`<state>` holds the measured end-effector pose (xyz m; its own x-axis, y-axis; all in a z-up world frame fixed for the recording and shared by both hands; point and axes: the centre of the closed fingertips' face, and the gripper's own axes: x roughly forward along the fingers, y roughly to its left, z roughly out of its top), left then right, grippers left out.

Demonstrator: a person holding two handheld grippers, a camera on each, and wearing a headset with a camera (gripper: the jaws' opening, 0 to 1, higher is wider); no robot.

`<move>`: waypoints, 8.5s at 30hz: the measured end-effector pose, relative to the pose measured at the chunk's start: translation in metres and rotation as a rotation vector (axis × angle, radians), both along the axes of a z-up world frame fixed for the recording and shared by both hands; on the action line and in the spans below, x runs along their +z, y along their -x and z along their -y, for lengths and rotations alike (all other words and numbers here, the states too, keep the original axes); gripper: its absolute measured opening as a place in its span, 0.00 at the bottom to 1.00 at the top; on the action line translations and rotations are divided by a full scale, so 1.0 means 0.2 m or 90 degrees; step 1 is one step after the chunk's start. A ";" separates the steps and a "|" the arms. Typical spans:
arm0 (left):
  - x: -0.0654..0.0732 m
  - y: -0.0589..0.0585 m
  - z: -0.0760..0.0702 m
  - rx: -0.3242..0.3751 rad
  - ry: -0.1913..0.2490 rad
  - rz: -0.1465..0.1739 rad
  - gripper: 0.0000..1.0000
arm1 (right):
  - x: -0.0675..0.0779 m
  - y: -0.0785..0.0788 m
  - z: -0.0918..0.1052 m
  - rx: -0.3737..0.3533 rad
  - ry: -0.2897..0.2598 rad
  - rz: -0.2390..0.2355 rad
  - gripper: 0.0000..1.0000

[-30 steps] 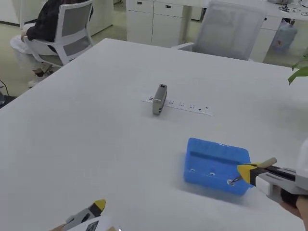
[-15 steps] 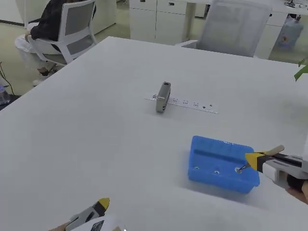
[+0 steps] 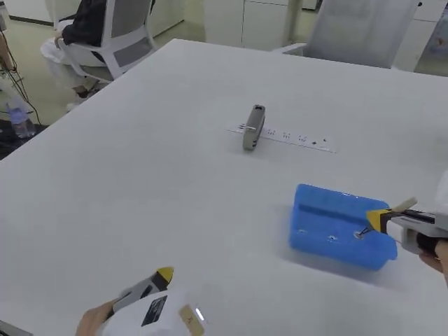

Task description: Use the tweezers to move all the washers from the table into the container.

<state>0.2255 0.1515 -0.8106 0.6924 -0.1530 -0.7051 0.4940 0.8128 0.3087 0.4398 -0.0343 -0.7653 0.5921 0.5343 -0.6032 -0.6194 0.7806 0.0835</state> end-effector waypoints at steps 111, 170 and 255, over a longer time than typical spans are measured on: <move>0.85 -0.05 0.88 -0.487 0.327 -0.039 0.15 | 0.34 0.99 -0.31 0.333 -0.059 0.034 0.03; 0.77 -0.07 0.83 -0.678 0.191 -0.104 0.00 | 0.06 0.96 -0.23 0.321 -0.064 -0.017 0.06; -0.23 -0.37 0.68 -0.562 0.102 -0.159 0.00 | -0.49 0.69 0.14 0.306 0.248 -0.012 0.06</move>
<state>0.3004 0.0152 -0.8563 0.1097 -0.6600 -0.7433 0.9906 0.1342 0.0271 0.3020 -0.0630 -0.8632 0.3268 0.4768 -0.8160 -0.9108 0.3895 -0.1371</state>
